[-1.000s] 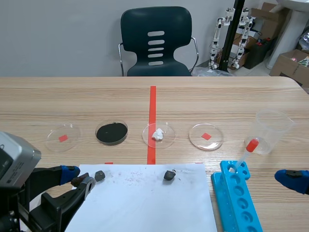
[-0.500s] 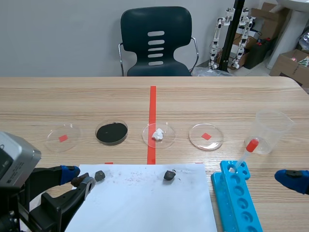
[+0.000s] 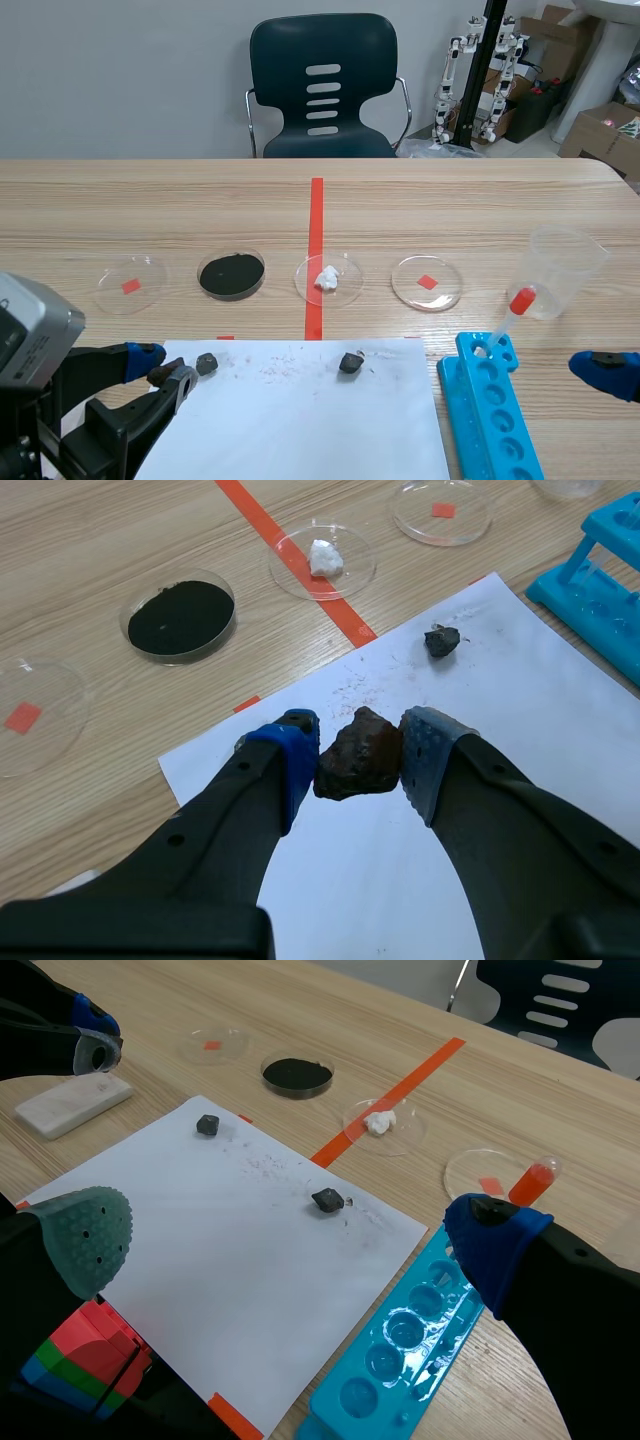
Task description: Put the middle mineral back
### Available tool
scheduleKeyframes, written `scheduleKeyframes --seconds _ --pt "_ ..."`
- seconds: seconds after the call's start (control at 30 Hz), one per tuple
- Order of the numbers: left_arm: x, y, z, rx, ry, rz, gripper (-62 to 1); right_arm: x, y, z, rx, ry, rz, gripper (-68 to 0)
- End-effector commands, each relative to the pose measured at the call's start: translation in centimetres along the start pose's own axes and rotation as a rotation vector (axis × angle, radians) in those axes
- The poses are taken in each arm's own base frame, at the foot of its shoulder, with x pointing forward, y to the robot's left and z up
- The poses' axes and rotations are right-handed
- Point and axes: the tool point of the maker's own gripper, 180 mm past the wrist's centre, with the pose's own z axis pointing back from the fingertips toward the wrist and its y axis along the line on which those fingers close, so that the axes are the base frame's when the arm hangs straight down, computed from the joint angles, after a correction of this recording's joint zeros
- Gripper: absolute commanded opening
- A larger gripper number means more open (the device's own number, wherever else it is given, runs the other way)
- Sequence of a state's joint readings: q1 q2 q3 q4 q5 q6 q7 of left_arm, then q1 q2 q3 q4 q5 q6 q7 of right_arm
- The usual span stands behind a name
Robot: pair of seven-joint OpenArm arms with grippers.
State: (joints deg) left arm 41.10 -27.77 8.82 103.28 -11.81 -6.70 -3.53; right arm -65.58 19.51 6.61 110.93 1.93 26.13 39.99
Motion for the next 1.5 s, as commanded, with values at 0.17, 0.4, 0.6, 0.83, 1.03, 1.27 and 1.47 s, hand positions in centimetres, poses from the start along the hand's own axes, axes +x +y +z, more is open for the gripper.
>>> scheduleKeyframes --seconds 0.17,0.4,0.6,0.83,1.03,1.27,1.47 --pt "0.9 0.0 -0.2 -0.001 -0.031 0.004 -49.2 0.7 -0.2 -0.1 -0.006 -0.03 -0.005 0.4" --pt "1.6 -1.5 -2.1 -0.058 -0.021 -0.007 -49.2 0.7 -0.2 -0.1 -0.006 -0.03 -0.006 0.4" --pt "3.2 -3.0 -4.1 -0.12 -0.044 -0.036 -49.2 0.7 -0.2 -0.1 -0.006 -0.03 -0.006 0.4" --pt "3.7 -3.7 -6.8 -0.137 -0.068 -0.064 -49.2 0.7 -0.2 -0.1 -0.006 -0.03 -0.006 0.4" --pt "2.5 -4.4 -9.5 -0.161 -0.048 -0.044 -49.2 0.7 -0.2 -0.1 -0.006 -0.03 -0.006 0.4" --pt "0.8 -3.6 -12.6 -0.132 0.004 -0.018 -49.2 0.7 -0.2 -0.1 -0.006 -0.03 -0.006 0.4" --pt "-0.7 -2.6 -14.5 -0.103 0.056 -0.003 -49.2 0.7 -0.2 -0.1 -0.006 -0.03 -0.006 0.4"
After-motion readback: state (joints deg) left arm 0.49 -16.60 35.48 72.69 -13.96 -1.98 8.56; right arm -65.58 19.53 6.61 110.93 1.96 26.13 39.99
